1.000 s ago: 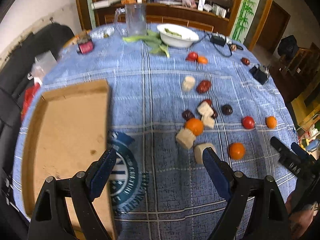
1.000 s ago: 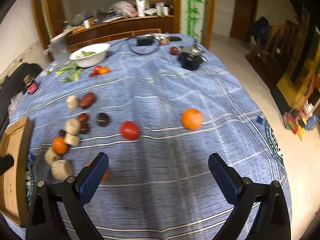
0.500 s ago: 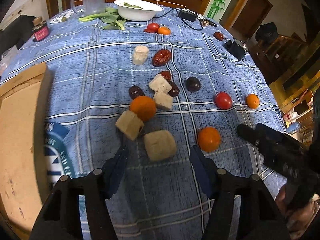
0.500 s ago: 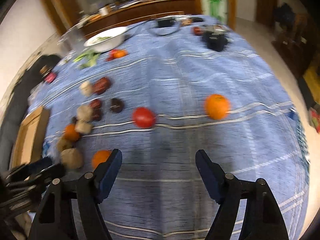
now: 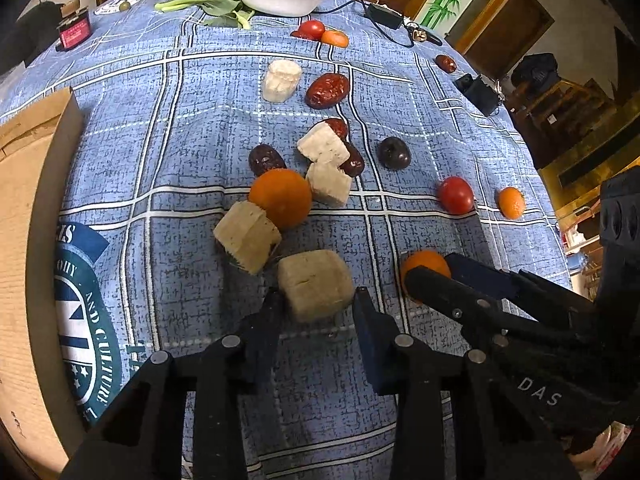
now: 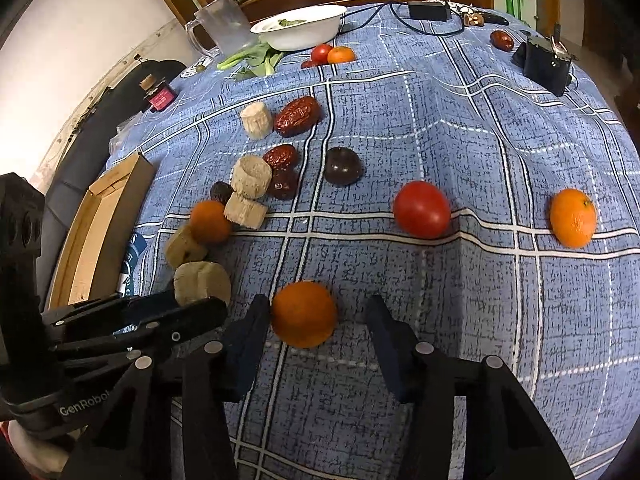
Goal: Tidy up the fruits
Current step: 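Grasp a white cylindrical chunk with the left tool while the right tool grasps an orange, then carry both held items into the cardboard box and open both tools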
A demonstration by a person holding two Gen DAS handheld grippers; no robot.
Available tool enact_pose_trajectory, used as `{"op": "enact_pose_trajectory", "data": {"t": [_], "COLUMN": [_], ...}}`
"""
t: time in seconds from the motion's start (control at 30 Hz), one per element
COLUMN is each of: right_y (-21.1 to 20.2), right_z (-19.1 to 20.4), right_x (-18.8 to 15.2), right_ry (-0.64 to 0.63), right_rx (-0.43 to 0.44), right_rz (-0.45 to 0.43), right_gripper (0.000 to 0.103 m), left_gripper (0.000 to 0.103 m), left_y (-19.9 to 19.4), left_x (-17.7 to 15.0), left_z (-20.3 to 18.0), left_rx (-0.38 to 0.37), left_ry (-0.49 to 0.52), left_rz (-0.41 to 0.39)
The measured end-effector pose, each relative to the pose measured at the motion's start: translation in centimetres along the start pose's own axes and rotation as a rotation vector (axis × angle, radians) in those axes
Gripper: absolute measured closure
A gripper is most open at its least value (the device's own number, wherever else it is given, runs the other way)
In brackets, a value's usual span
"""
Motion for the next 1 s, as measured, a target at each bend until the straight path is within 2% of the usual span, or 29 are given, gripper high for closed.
{"op": "enact_pose_trajectory", "data": {"t": [0.03,0.07,0.17,0.33,0.53,0.7,0.87,1.0], "right_y": [0.1,-0.2,-0.3,-1.1,-2.7,-3.8,-4.5,-4.1], "right_z": [0.0,-0.1,-0.2,-1.0,0.3,4.9,11.4,16.8], "right_x": [0.0,0.1,0.0,-0.2,0.2,1.4,3.1,5.0], "right_ry": [0.008,0.012,0.015,0.046,0.034,-0.033,-0.118,-0.158], "right_rx": [0.033,0.032,0.02,0.01,0.026,0.061,0.121,0.183], "right_rz": [0.011,0.016,0.017,0.016,-0.012,-0.037,-0.051,-0.042], "right_gripper": [0.066,0.069,0.069,0.069,0.069,0.069,0.068,0.068], "left_gripper": [0.07,0.07,0.07,0.071,0.071,0.071,0.071,0.071], "left_y": [0.1,0.2,0.4,-0.2,-3.5,-7.8,-12.9,-16.2], "left_x": [0.1,0.2,0.3,0.0,-0.5,-0.3,0.7,1.8], "left_z": [0.0,-0.1,-0.3,-0.6,-0.5,2.6,8.4,14.0], "left_rx": [0.006,0.012,0.032,0.022,0.025,0.05,0.087,0.155], "left_ry": [0.002,0.004,0.013,0.013,0.033,-0.009,-0.101,-0.152], "left_rz": [-0.003,-0.005,-0.007,-0.021,-0.067,-0.126,-0.207,-0.241]}}
Point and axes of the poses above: each gripper's, at about its wrist camera, not at the fingertips, and y roughly the way its jaws point, z to its left, x to its top, the point moved 1 cm from there along y, roughly the way its jaws point, and after that the axes turned 14 degrees about -x, right-handed, at the moved point
